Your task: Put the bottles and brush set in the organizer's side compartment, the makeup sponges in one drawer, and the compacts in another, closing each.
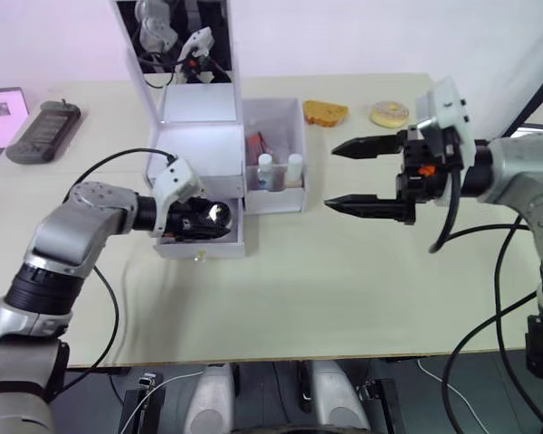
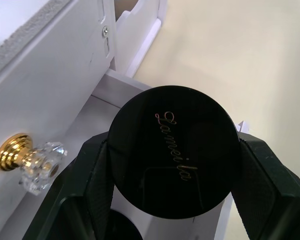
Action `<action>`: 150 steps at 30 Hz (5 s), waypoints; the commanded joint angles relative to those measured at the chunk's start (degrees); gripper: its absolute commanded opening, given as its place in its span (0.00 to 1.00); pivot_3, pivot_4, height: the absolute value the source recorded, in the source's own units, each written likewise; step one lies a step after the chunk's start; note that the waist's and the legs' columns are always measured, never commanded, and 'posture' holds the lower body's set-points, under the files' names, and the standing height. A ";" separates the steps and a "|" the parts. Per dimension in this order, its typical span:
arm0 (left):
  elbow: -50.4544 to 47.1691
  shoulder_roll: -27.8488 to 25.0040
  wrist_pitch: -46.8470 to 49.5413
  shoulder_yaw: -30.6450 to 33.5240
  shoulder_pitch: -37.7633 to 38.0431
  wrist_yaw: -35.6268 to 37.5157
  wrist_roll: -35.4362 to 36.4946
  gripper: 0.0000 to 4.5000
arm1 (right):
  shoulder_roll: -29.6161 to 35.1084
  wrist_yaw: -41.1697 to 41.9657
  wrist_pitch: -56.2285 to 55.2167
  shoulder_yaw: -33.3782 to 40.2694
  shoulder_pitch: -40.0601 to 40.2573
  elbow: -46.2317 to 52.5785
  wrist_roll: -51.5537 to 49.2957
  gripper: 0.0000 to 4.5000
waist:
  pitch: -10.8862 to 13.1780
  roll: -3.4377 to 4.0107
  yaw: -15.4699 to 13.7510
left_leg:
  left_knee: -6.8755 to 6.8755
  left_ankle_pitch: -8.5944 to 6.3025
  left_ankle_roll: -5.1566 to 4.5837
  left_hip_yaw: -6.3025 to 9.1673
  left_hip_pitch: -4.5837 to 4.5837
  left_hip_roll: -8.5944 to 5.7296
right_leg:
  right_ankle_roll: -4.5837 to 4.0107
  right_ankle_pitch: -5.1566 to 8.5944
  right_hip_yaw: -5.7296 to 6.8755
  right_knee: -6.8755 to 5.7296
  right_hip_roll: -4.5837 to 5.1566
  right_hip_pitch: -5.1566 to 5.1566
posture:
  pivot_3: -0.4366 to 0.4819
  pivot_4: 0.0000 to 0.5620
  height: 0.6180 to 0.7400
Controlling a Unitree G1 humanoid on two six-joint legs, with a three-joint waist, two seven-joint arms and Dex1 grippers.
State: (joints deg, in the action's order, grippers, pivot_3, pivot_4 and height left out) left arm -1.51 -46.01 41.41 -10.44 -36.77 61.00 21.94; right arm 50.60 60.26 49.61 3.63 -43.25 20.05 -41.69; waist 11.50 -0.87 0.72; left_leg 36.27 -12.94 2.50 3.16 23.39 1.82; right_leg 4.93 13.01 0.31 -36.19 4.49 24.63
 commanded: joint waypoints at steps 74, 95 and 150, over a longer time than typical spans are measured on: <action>-15.74 20.66 -16.29 26.51 37.93 -23.88 6.55 0.00 | 1.57 7.10 -6.15 -2.35 -6.69 -7.70 5.99 1.00 | -0.04 -0.03 -0.08 | 0.09 0.00 0.00 -0.01 -0.06 0.01 | -0.18 -0.12 -0.02 0.05 -0.01 -0.06 | 0.48 0.27 1.00; -0.43 17.74 -17.94 20.89 20.97 -24.88 0.22 0.00 | 5.20 7.24 -5.09 -0.91 -5.37 -6.61 6.01 1.00 | -0.04 -0.03 -0.04 | 0.05 0.00 0.01 -0.02 -0.05 0.00 | -0.11 -0.13 -0.02 0.09 -0.01 -0.08 | 0.48 0.27 1.00; 8.27 -1.87 -27.78 42.27 36.90 -17.07 -0.36 0.99 | -2.54 0.29 -44.55 14.50 23.65 -36.15 18.50 1.00 | -0.03 -0.01 0.15 | 0.04 0.02 0.05 -0.12 -0.08 0.01 | 0.04 -0.13 -0.04 0.14 0.04 -0.06 | 0.48 0.27 1.00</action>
State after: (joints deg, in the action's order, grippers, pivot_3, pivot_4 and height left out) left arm 6.56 -46.86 17.14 30.42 0.40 44.80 23.39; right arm 48.15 61.62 9.64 16.31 -19.53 -15.70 -24.24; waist 11.47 -0.87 0.87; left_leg 36.29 -12.91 2.55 3.04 23.30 1.83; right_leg 4.96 12.87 0.27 -36.06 4.53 24.57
